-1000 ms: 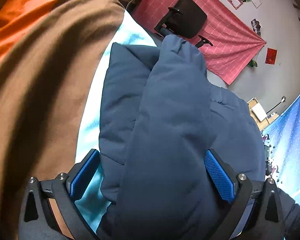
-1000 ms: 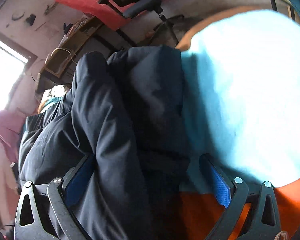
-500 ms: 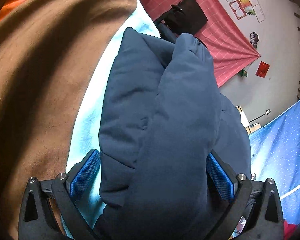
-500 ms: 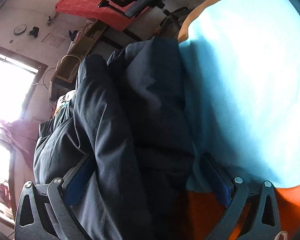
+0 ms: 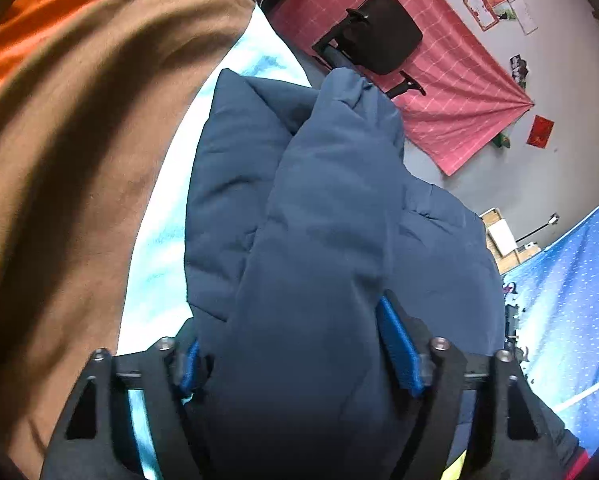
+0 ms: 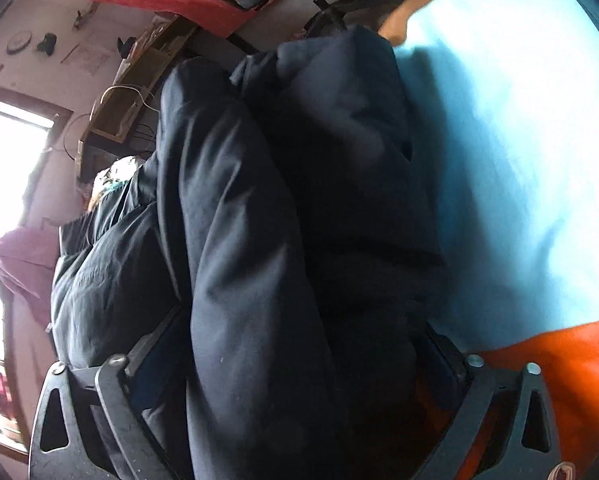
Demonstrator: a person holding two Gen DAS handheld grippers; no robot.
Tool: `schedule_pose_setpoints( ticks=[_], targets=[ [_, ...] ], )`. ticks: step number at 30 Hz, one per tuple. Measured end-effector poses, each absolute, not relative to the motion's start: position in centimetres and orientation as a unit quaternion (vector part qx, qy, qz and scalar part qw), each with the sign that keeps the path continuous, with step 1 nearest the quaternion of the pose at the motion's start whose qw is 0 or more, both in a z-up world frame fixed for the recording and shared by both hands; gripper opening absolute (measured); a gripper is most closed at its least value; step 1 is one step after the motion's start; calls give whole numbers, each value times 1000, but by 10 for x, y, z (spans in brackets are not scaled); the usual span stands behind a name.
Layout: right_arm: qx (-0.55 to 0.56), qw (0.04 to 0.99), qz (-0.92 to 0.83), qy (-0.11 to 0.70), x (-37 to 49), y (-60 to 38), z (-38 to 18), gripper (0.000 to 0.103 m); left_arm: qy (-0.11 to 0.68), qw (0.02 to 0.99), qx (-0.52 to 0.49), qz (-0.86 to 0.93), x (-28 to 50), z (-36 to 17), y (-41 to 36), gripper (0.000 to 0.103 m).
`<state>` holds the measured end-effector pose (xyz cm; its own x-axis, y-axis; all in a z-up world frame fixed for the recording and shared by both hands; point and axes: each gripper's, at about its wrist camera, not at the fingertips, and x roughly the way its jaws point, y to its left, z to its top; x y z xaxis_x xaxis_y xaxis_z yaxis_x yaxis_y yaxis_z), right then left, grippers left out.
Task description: Fold large clothes
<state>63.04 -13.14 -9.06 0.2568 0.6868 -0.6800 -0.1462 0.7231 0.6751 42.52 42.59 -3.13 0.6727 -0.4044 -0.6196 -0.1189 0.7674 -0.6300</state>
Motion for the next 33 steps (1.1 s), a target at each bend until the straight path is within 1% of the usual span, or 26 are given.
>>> schedule_pose_setpoints(
  ticks=[1, 2, 3, 4, 6, 7, 8, 9, 10, 12, 14, 23, 27, 33],
  targets=[
    [244, 757, 274, 541, 627, -131, -88, 92, 396, 854, -328, -79, 421, -28, 425, 56],
    [240, 761, 273, 538, 624, -130, -86, 85, 394, 857, -324, -73, 417, -25, 422, 49],
    [232, 768, 270, 533, 619, -129, -82, 75, 392, 861, -318, -67, 413, -21, 420, 43],
    [228, 773, 266, 529, 615, -129, -78, 70, 390, 864, -312, -62, 412, -16, 410, 40],
    [215, 786, 257, 520, 606, -128, -68, 50, 384, 873, -298, -47, 404, -6, 400, 31],
    [210, 792, 251, 515, 603, -127, -63, 45, 379, 878, -292, -37, 397, 1, 397, 29],
    [206, 798, 244, 511, 599, -126, -57, 37, 375, 881, -286, -28, 393, 5, 389, 25],
    [206, 802, 240, 507, 597, -126, -52, 26, 371, 885, -281, -21, 390, 10, 382, 22],
    [213, 804, 240, 500, 591, -125, -42, 23, 367, 889, -274, -16, 386, 13, 374, 20],
    [194, 819, 232, 488, 585, -118, -22, 19, 357, 898, -257, -12, 375, 23, 361, 18],
    [172, 829, 229, 479, 578, -108, -3, 17, 347, 906, -244, -14, 357, 31, 356, 17],
    [158, 852, 238, 438, 534, -93, 69, 16, 331, 915, -227, -26, 321, 79, 311, 16],
    [153, 854, 249, 430, 513, -94, 84, 16, 333, 916, -223, -26, 327, 99, 289, 16],
    [144, 852, 253, 435, 483, -99, 87, 16, 353, 908, -224, -29, 325, 99, 289, 16]
  ],
)
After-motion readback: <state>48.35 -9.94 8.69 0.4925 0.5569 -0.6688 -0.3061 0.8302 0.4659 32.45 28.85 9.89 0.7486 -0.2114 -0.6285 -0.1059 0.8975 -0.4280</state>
